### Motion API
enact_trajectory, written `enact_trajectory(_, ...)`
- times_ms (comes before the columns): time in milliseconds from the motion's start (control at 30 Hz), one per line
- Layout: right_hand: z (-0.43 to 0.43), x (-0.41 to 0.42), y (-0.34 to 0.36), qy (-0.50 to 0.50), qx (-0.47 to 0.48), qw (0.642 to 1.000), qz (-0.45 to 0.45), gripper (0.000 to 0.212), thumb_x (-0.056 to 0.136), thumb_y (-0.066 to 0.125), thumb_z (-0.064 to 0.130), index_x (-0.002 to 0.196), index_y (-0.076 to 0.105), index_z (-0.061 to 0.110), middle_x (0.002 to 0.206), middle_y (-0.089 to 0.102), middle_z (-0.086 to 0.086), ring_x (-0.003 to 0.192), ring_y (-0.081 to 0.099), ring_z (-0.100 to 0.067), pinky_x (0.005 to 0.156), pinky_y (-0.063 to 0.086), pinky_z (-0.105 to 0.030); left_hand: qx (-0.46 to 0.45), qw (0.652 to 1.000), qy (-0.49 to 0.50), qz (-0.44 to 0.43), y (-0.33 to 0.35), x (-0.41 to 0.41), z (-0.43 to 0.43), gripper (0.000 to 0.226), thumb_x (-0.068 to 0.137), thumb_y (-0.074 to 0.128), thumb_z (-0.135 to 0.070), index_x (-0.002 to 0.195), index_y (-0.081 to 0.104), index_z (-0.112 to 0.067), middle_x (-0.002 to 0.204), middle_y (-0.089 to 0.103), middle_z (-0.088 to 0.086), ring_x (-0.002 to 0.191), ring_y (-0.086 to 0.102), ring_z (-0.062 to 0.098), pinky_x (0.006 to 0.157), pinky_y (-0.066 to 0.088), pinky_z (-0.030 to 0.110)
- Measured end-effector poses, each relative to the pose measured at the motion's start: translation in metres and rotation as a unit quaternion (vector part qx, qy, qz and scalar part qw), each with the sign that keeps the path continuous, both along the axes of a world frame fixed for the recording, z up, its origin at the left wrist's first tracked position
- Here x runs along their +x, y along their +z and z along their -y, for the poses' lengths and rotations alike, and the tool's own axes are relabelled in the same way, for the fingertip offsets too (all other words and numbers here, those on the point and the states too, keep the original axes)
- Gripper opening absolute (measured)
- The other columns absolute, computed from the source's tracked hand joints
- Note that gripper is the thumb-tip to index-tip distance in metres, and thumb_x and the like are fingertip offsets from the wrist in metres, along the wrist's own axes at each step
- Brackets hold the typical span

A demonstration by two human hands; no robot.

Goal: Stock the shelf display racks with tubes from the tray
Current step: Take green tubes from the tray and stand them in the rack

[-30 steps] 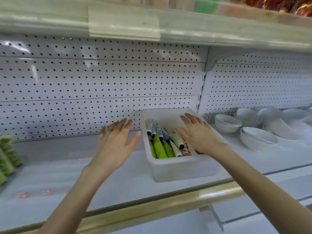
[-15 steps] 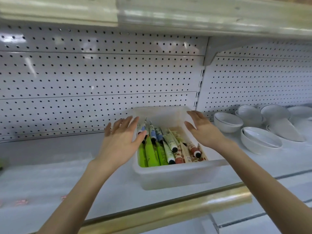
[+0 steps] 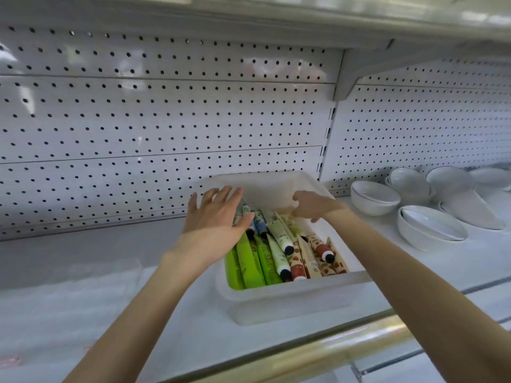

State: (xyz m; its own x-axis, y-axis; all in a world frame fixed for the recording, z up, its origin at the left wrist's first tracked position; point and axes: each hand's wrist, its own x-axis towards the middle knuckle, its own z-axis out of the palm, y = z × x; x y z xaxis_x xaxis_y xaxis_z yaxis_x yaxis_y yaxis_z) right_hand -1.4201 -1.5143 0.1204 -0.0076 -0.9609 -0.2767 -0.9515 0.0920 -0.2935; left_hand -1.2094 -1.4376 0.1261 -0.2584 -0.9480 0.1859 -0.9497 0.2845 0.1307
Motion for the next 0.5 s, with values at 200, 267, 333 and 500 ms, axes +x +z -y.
enact_trajectory(200,0.006,-0.002,-0.021,-0.011,0.071,0.997,0.001,0.031,0.092,0.056,0.011,0.120,0.051,0.000,0.114,0.060,-0.014,0.102,0.062,-0.026,0.088,0.053,-0.032,-0.022,0.999,-0.010,-0.038,-0.001,0.003,0.006,0.057,0.097,0.027,-0.049,0.147,0.015,-0.026,0.155,0.018,-0.006,0.142,0.012,0.016,0.117,0.003,0.040)
enact_trajectory(267,0.007,-0.004,-0.021,-0.004,0.082,0.996,0.025,0.029,0.091,0.057,0.012,0.118,0.053,0.002,0.098,0.060,-0.009,0.089,0.061,-0.021,0.084,0.053,-0.028,-0.024,0.998,-0.010,-0.053,-0.003,0.003,0.008,0.056,0.097,0.029,-0.048,0.147,0.018,-0.026,0.154,0.021,-0.006,0.142,0.016,0.016,0.117,0.006,0.040)
enact_trajectory(333,0.010,-0.008,-0.021,-0.012,0.092,0.995,0.047,0.028,0.090,0.057,0.010,0.116,0.054,0.001,0.086,0.060,-0.006,0.075,0.059,-0.016,0.079,0.053,-0.027,-0.022,0.998,-0.015,-0.064,-0.004,0.001,0.009,0.055,0.097,0.030,-0.048,0.146,0.021,-0.026,0.153,0.024,-0.007,0.141,0.018,0.017,0.117,0.008,0.040)
enact_trajectory(500,0.009,-0.012,-0.015,-0.015,0.073,0.991,0.113,0.021,0.088,0.060,0.013,0.107,0.059,0.004,0.104,0.062,-0.008,0.089,0.060,-0.016,0.066,0.053,-0.022,-0.047,0.994,-0.027,-0.093,-0.002,-0.003,0.013,0.052,0.097,0.032,-0.046,0.144,0.027,-0.025,0.152,0.026,-0.007,0.139,0.022,0.016,0.115,0.012,0.035)
